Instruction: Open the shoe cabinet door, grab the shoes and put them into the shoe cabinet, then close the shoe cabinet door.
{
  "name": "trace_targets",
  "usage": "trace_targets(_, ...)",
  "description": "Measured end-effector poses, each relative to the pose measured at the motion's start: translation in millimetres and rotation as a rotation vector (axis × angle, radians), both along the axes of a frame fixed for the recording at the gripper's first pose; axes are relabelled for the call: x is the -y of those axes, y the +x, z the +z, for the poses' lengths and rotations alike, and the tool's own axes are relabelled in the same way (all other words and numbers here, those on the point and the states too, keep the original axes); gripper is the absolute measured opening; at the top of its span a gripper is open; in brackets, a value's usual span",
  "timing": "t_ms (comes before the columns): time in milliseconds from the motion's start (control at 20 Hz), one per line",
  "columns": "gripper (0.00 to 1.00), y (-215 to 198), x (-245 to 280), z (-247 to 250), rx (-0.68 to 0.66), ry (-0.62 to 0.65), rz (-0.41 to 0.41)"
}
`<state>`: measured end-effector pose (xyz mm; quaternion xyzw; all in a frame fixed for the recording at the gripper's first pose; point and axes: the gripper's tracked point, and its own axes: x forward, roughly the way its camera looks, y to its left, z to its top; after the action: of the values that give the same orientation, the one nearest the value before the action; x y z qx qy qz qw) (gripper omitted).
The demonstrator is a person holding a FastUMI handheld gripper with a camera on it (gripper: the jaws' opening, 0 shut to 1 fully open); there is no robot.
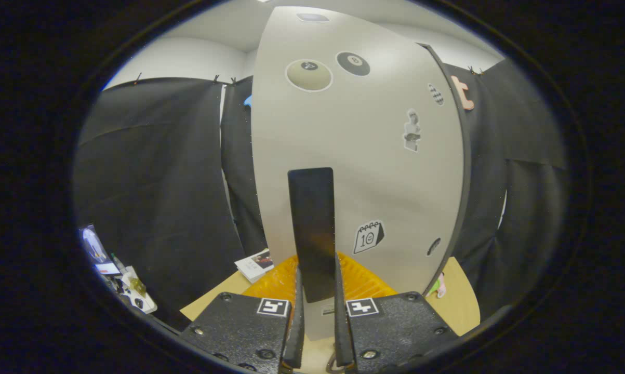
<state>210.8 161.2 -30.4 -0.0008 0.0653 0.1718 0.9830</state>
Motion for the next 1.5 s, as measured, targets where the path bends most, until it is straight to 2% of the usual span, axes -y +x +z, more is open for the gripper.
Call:
trace_targets(300, 0.23, -28.5, 52.0, 0.1, 0.006, 0.006, -0.131)
trace_targets(450, 0.18, -28.2, 65.8, 0.7, 0.012, 0.003, -0.190)
trace_targets(850, 0.07, -36.9, 105.0, 2.1, 0.013, 0.014, -0.286)
trace_targets(1150, 0.04, -32.8, 143.4, 3.4, 0.011, 0.039, -0.406)
trace_targets(1500, 0.04, -30.1, 170.1, 2.9, 0.008, 0.058, -0.342)
